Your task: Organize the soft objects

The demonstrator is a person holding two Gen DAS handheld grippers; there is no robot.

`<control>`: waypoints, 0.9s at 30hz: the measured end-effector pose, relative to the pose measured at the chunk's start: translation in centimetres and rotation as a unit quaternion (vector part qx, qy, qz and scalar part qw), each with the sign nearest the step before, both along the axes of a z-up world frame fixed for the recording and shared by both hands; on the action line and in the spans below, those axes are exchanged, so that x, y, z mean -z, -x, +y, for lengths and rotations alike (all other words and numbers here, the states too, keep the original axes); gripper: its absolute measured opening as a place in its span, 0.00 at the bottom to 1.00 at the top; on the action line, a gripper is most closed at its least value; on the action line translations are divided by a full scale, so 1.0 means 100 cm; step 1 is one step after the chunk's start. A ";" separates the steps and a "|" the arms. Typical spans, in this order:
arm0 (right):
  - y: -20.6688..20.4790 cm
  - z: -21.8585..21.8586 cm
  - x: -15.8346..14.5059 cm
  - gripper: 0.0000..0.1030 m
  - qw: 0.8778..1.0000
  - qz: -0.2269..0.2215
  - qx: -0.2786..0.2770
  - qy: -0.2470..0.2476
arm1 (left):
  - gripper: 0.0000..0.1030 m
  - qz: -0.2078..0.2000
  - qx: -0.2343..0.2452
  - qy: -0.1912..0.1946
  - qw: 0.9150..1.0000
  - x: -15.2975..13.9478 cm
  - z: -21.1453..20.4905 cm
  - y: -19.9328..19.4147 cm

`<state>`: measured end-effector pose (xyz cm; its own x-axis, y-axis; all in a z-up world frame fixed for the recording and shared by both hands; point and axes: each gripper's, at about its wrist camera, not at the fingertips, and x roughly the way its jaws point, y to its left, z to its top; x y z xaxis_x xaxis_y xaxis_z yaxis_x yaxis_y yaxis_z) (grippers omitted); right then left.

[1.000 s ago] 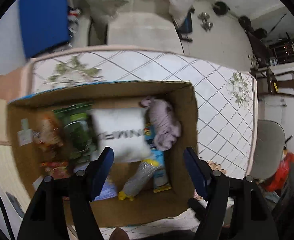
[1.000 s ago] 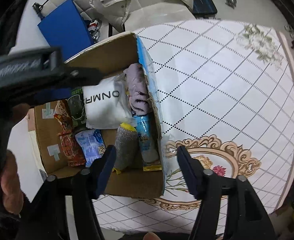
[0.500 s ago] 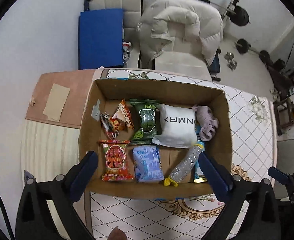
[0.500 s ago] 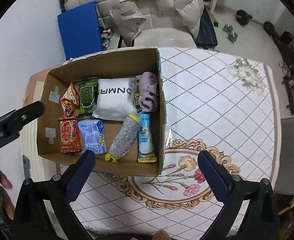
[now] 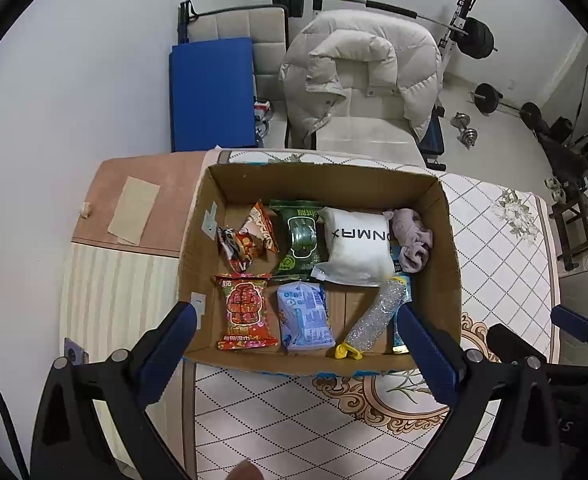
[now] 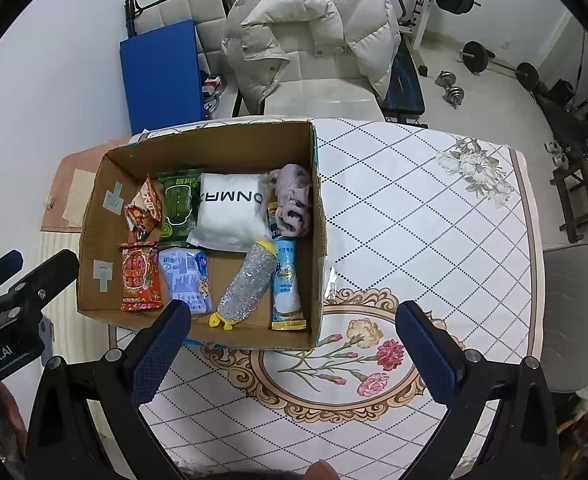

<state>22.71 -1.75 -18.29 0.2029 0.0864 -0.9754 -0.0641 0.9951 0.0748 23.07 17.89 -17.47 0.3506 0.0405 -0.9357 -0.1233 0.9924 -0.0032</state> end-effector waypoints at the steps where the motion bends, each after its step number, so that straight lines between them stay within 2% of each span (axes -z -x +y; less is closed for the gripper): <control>1: 0.004 -0.001 -0.007 1.00 1.000 -0.005 -0.001 -0.002 | 1.00 -0.005 0.000 -0.005 1.000 -0.006 -0.002 0.004; 12: 0.070 -0.022 -0.119 1.00 0.994 -0.110 0.000 0.008 | 1.00 -0.075 -0.001 0.011 0.997 -0.094 -0.016 0.069; 15: 0.087 -0.024 -0.142 1.00 0.992 -0.125 -0.006 0.001 | 1.00 -0.085 0.002 0.009 0.996 -0.112 -0.019 0.082; 22: 0.121 -0.027 -0.184 1.00 0.987 -0.161 -0.019 0.000 | 1.00 -0.107 0.002 0.015 0.994 -0.142 -0.021 0.112; 27: 0.131 -0.031 -0.195 1.00 0.986 -0.163 -0.022 0.000 | 1.00 -0.110 0.005 0.017 0.994 -0.150 -0.024 0.127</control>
